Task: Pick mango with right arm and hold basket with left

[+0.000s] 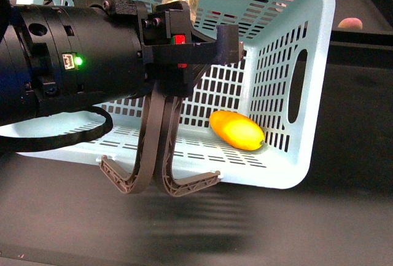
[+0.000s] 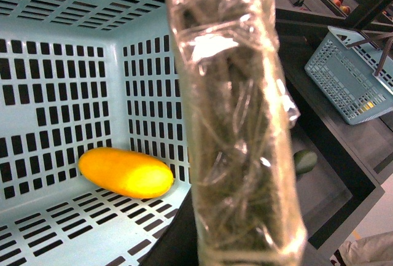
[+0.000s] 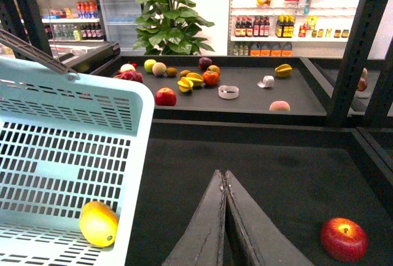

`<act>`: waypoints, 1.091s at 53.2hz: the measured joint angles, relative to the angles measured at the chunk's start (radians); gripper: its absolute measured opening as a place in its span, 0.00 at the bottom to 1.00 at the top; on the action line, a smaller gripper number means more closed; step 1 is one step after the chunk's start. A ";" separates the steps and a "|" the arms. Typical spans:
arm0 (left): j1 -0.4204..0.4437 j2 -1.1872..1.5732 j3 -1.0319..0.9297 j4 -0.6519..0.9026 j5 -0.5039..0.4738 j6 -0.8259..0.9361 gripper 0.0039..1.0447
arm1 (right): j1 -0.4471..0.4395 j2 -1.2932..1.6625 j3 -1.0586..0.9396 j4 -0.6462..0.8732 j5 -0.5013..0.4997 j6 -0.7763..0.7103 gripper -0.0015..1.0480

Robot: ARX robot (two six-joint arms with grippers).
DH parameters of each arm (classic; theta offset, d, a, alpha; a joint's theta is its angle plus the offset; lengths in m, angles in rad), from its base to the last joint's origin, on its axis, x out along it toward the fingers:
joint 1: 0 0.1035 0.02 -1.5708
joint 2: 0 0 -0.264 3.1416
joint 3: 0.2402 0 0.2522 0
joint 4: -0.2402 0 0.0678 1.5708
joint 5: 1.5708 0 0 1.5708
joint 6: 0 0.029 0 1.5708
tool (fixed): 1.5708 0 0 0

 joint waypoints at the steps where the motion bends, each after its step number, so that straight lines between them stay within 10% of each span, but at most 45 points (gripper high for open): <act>1: 0.000 0.000 0.000 0.000 0.000 0.000 0.07 | 0.000 0.000 0.000 0.000 0.000 0.000 0.02; 16: 0.000 0.000 0.000 0.000 0.000 -0.001 0.07 | 0.000 0.000 0.000 0.000 0.000 0.000 0.02; 38: 0.000 0.000 0.000 0.000 0.000 -0.001 0.07 | 0.000 0.000 0.000 0.000 0.000 -0.001 0.72; 46: -0.021 0.034 0.037 -0.028 -0.278 0.106 0.07 | 0.000 0.000 0.000 0.000 0.000 0.000 0.94; 58: 0.037 0.080 0.206 -0.189 -0.532 -0.100 0.07 | 0.000 -0.001 0.000 0.000 0.001 -0.001 0.92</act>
